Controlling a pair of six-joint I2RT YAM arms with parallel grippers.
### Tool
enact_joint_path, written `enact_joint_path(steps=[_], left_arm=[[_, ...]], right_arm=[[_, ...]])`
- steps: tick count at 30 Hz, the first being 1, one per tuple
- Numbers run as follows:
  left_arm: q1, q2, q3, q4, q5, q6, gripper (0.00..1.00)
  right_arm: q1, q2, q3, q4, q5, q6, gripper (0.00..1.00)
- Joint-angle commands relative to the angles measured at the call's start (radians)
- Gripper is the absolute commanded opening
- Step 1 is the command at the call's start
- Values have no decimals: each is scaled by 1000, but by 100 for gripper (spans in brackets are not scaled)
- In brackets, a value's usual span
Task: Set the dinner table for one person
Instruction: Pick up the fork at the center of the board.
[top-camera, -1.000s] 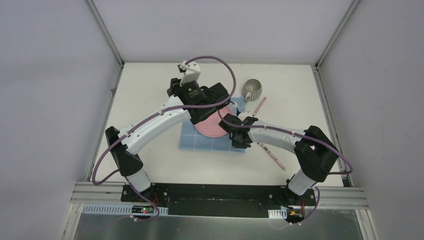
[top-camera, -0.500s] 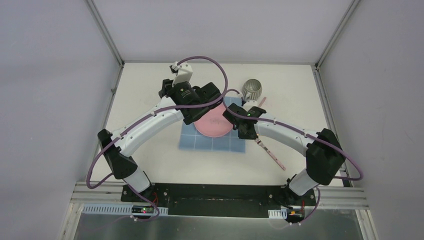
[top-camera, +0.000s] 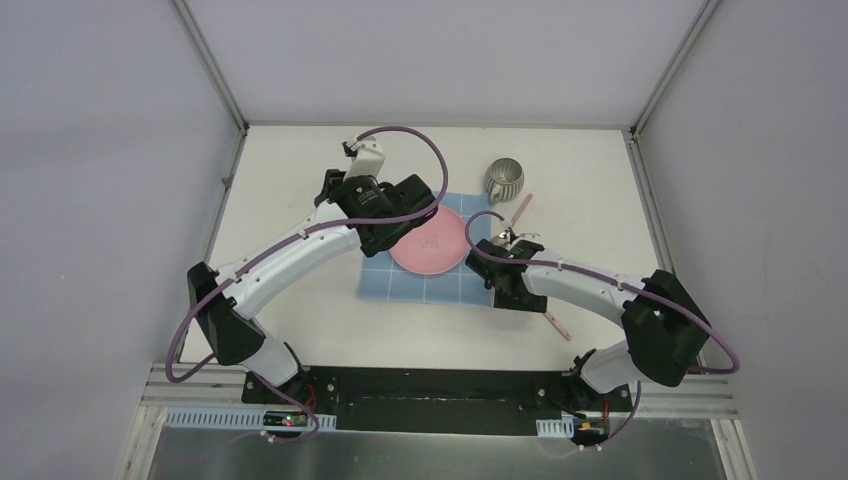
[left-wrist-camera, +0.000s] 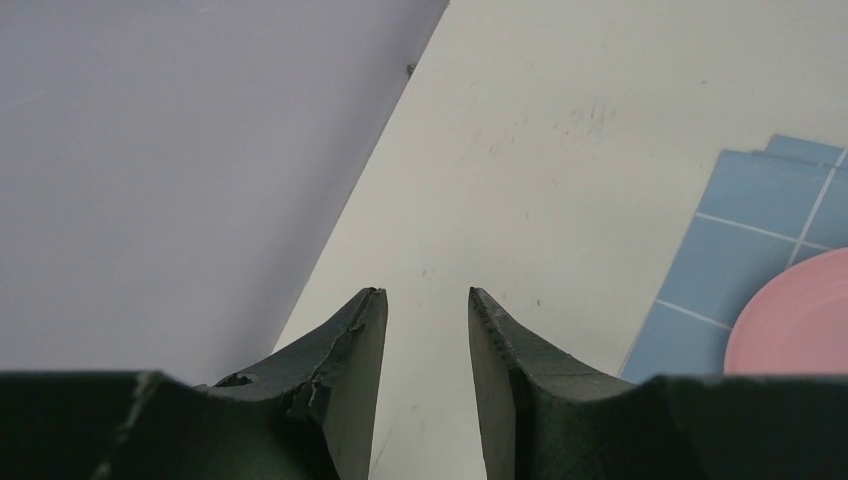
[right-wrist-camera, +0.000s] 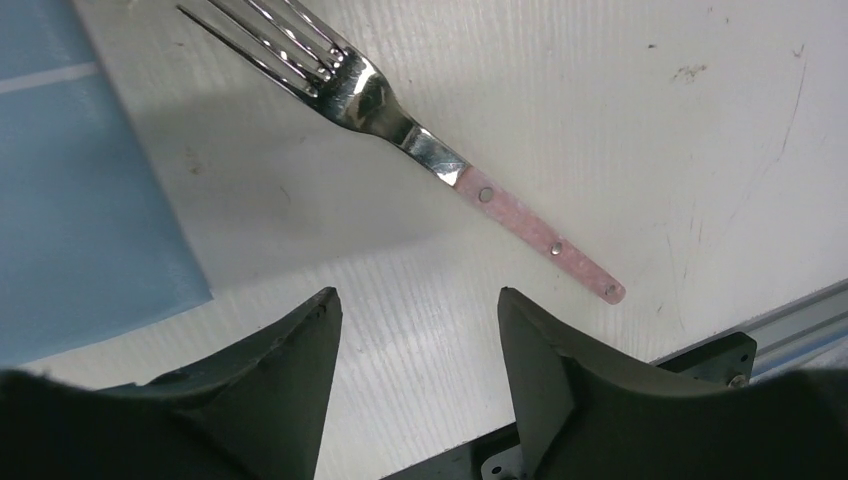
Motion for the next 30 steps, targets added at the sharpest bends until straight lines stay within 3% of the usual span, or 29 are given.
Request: enact_joint_path(steps=[1, 15, 21, 30], left_arm=[[6, -50, -40, 68, 27, 51, 37], [2, -60, -96, 131, 69, 88, 35], [0, -67, -98, 139, 67, 92, 34], [-3, -73, -96, 140, 66, 94, 34]], right_arm=[[-1, -34, -30, -11, 26, 65, 64], [-132, 45, -60, 35, 65, 68, 68], [-218, 59, -96, 148, -24, -6, 68], [-246, 153, -114, 275, -115, -61, 67]])
